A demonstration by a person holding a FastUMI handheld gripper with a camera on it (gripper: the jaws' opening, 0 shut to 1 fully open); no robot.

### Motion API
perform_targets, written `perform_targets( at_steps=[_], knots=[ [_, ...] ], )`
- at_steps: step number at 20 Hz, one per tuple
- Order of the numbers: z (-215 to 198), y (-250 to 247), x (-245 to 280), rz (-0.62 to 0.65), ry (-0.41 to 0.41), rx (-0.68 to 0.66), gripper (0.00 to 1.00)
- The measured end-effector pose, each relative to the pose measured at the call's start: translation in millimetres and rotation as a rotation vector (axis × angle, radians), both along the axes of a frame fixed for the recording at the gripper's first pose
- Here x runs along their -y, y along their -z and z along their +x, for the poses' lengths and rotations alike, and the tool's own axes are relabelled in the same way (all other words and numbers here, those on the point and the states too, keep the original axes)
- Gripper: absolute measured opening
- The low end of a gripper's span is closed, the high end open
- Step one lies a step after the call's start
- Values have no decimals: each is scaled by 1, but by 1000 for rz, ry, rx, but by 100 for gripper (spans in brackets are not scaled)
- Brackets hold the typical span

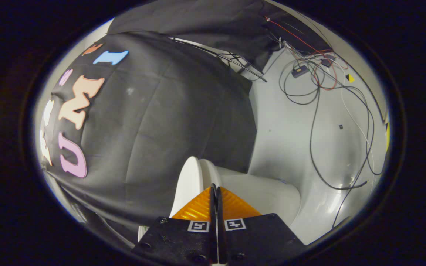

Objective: Open the toilet lid.

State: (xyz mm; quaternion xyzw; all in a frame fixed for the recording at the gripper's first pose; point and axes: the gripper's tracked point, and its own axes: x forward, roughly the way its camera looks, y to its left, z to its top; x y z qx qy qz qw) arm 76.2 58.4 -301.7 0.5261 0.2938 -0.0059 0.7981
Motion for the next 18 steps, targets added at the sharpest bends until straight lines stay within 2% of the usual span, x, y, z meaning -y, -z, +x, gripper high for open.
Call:
perform_targets(
  at_steps=[6, 13, 18],
  knots=[
    [9, -71, -16, -191, -130, 166, 0],
    [10, -172, -63, -407, -304, 370, 2],
    [8, -211, -92, -521, -390, 467, 4]
  ],
)
